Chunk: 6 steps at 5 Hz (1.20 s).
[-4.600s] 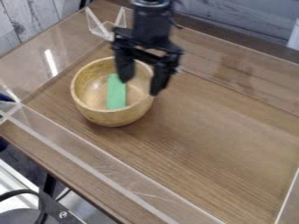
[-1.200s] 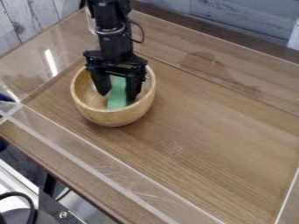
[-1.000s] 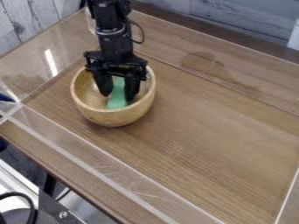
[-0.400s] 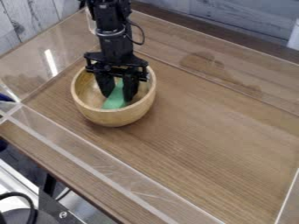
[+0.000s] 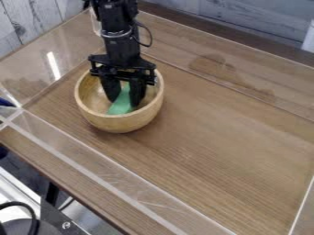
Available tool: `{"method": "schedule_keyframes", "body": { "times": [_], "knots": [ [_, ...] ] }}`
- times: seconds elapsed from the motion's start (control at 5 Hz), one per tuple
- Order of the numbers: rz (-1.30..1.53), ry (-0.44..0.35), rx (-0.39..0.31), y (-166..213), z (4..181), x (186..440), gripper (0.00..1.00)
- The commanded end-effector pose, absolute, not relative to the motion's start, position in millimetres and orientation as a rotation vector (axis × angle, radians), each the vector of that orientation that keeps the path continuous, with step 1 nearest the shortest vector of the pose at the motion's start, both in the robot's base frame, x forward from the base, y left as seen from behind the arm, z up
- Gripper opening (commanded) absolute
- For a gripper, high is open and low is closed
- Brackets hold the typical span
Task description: Remove the green block from inside the brown bowl and put it on the table
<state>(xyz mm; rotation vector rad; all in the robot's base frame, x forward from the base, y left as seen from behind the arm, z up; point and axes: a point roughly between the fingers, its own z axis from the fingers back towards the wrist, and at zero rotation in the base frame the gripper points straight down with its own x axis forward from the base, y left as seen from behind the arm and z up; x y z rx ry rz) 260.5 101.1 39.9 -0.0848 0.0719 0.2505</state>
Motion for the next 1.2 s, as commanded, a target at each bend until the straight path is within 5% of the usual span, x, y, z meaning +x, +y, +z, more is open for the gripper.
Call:
{"method": "schedule_keyframes", "body": {
  "times": [0.0,1.0],
  "knots": [
    [0.244,0.004,-0.068,104,59.3,273,0.00],
    [0.221,-0.016,-0.084,94,73.6,278,0.00]
  ]
}}
